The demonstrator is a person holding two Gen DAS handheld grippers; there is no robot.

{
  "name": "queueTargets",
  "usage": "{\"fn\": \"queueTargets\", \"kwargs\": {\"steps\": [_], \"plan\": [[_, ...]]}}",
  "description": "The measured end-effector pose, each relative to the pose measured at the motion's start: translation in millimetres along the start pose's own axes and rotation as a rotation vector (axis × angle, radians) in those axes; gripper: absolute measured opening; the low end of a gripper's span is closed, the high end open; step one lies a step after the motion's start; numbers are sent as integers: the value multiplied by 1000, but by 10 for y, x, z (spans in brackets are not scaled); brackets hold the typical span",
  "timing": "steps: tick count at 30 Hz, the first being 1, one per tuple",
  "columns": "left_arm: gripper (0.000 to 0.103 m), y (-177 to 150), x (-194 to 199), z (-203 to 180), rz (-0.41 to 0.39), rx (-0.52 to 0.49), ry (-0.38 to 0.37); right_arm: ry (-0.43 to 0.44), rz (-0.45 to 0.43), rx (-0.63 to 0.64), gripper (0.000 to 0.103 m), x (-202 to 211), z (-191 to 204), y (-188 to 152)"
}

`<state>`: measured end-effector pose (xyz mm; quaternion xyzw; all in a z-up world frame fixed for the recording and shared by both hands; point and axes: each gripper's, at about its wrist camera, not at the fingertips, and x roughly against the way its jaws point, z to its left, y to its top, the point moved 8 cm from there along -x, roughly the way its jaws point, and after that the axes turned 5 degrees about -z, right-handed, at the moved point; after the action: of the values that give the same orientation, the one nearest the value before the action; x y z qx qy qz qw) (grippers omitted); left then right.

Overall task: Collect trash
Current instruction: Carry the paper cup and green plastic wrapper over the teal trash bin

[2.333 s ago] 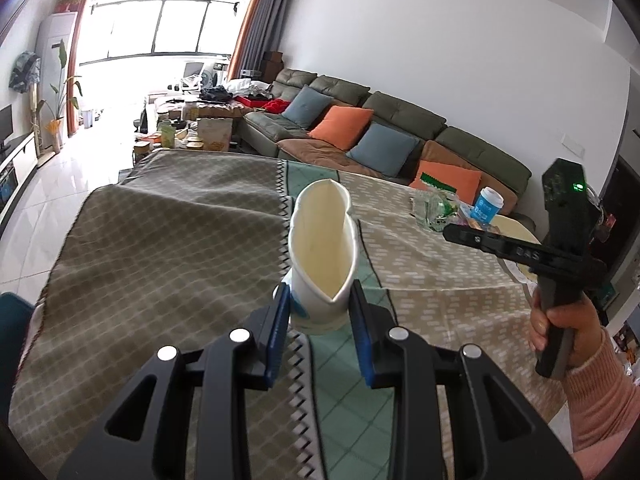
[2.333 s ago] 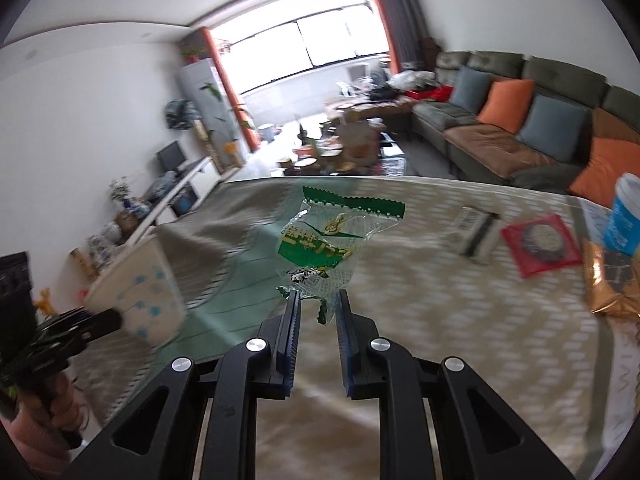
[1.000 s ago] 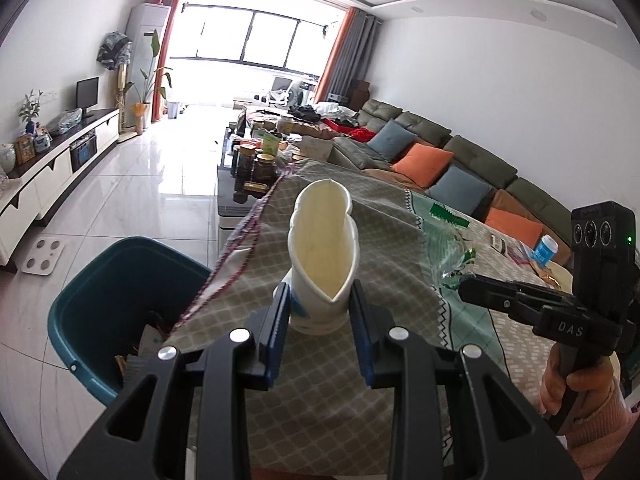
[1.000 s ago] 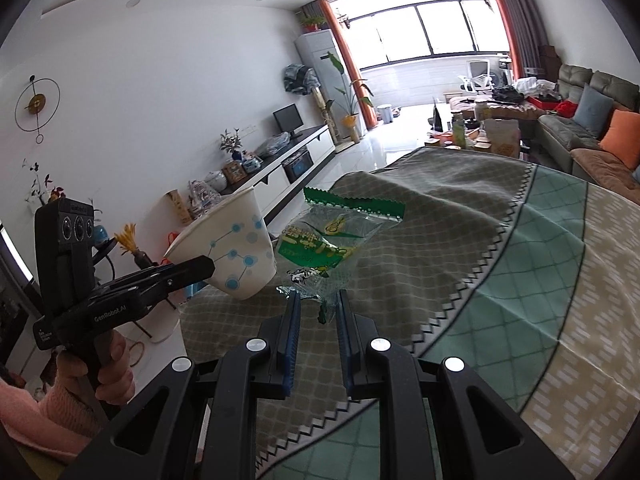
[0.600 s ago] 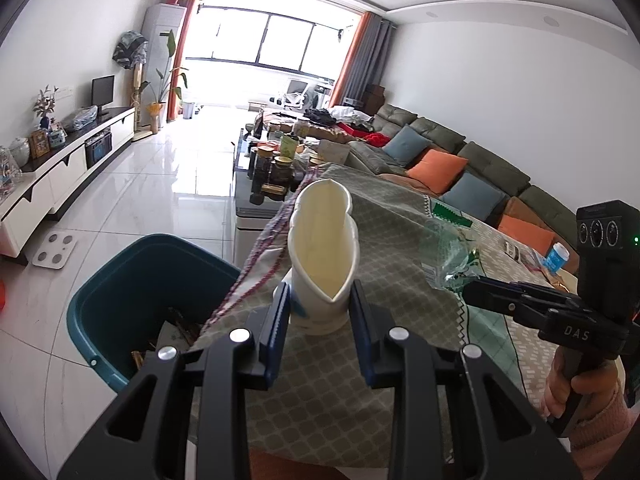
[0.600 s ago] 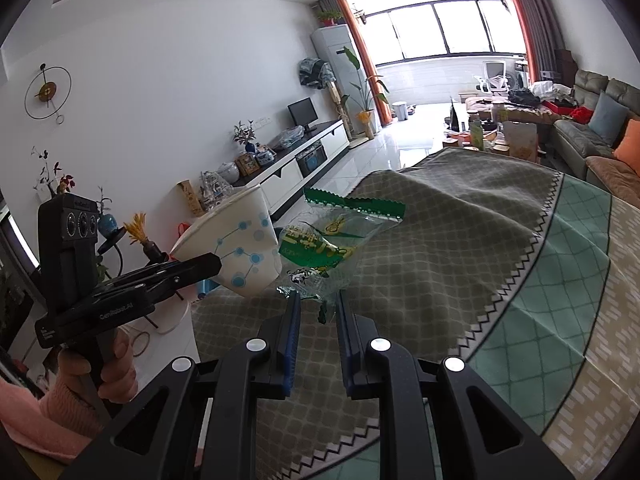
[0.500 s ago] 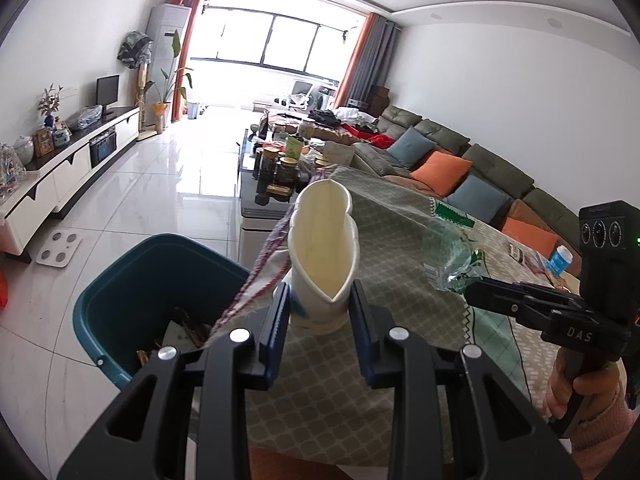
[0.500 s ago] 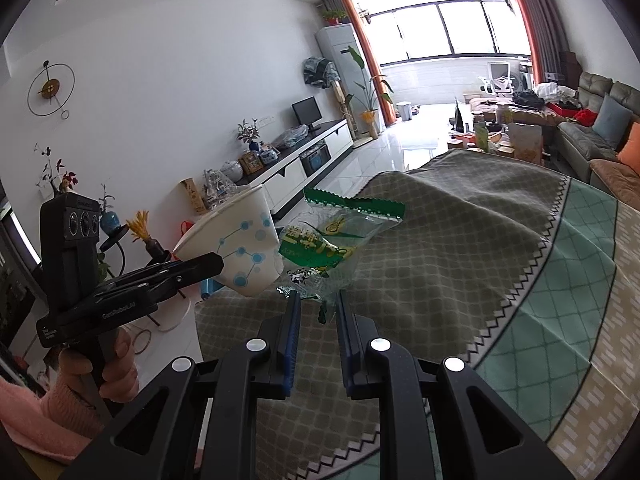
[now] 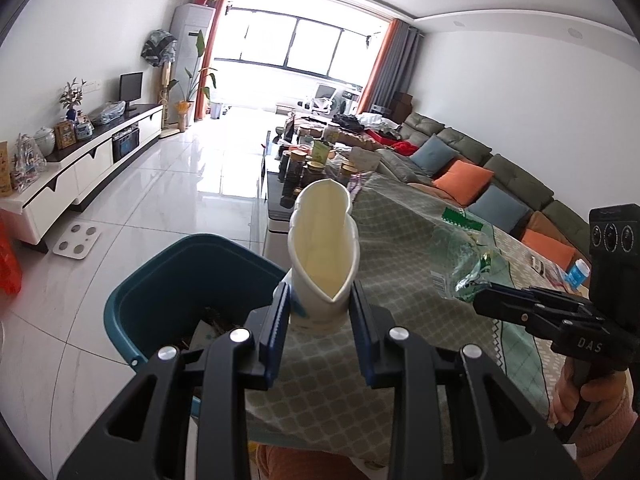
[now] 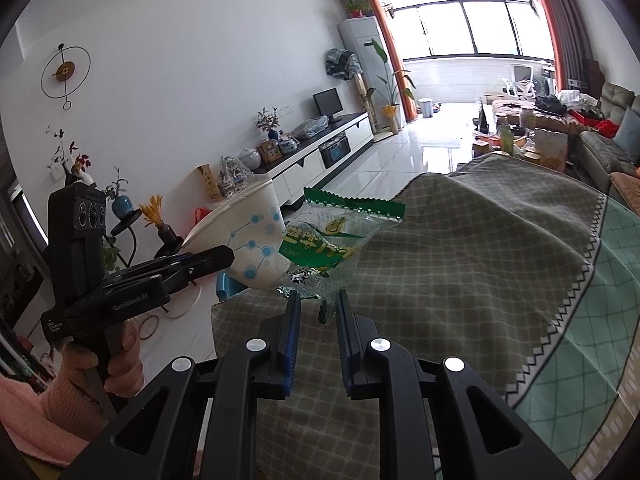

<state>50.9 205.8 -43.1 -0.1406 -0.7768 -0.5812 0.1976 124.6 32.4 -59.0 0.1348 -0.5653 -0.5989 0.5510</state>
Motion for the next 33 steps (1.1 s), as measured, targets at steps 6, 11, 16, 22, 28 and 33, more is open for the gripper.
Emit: {"fn": "queueTargets", "kwargs": {"steps": [6,11,16,22,28,33], "plan": [[30,10,11,141,-3,16,25,26,15,23,18,-141,131,38],[30,20,16,284,-7,31,43,42,31,42,18,-238,217,51],[30,9,18,372,-7,40,62,55,41,55,18,-328,277,73],[30,-16,9,494,-4,56,82,66,55,63,18,-409,316,76],[30,-37,1,581,3,65,94,74,66,70,18,-496,341,86],[30,-47,-28,632,11,67,103,81,76,77,18,-570,400,102]]}}
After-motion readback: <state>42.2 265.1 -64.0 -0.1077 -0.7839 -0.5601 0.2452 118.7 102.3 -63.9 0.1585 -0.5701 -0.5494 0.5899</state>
